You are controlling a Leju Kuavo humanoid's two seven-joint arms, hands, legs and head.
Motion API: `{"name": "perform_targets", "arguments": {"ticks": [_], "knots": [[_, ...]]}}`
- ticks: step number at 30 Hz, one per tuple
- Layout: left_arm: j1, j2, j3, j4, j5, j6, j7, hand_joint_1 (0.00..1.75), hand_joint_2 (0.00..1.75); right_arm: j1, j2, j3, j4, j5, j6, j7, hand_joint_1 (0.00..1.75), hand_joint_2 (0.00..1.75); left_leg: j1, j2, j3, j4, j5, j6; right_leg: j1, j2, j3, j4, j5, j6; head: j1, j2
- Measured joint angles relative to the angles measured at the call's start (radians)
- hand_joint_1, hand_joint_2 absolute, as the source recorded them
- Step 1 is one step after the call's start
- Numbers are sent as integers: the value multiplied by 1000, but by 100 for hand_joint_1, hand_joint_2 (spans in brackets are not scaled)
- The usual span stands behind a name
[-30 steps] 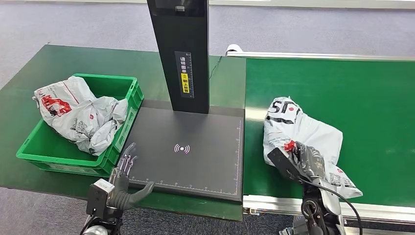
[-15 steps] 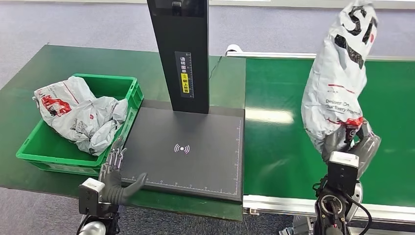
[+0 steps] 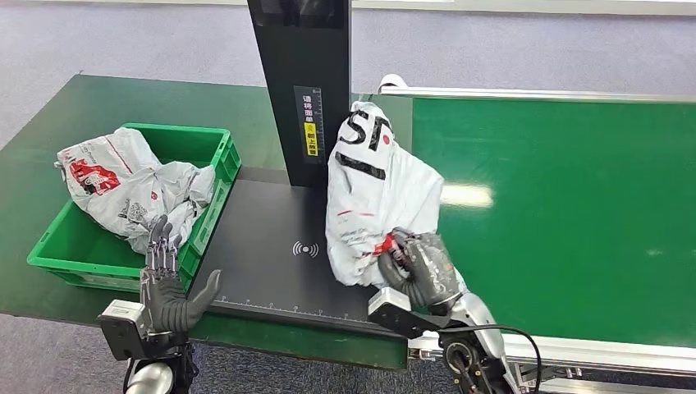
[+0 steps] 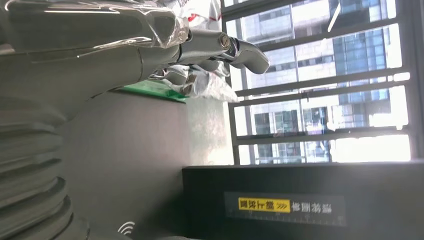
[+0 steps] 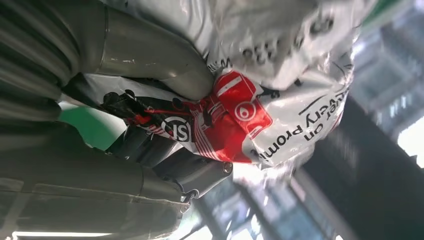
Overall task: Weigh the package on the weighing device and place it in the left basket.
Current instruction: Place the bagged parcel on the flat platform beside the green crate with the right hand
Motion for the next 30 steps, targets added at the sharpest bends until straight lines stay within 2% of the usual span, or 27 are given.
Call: {"name": "perform_targets", "arguments": {"ticks": [7,17,23,25,27,29,30], "knots": [[-7,0,0,0,20,15,-3,0,175,-34,-14,107,136,-9,97,5,175,175,0,0,0,0,0,0,0,0,0,0,0,0,0,0],[-26,0,0,4,35,23,-3,0,175,-54,-20,165,174,-240,311,-160,175,175,0,0,0,0,0,0,0,0,0,0,0,0,0,0],[-28,0,0,4,38,28,-3,0,175,-63,-22,176,163,-275,326,-176,175,175,0,0,0,0,0,0,0,0,0,0,0,0,0,0],[-27,0,1,3,38,29,-3,0,175,-65,-21,177,162,-246,266,-162,124,175,0,0,0,0,0,0,0,0,0,0,0,0,0,0],[-21,0,2,2,39,30,-3,0,175,-69,-18,175,162,-181,123,-134,73,175,0,0,0,0,0,0,0,0,0,0,0,0,0,0],[-14,-2,3,0,39,31,-4,0,175,-79,-14,166,162,-126,-14,-108,73,175,0,0,0,0,0,0,0,0,0,0,0,0,0,0],[-11,-2,3,-2,39,31,-4,0,175,-85,-12,161,162,-111,-51,-101,73,175,0,0,1,0,0,0,0,0,0,0,0,0,0,0]]}}
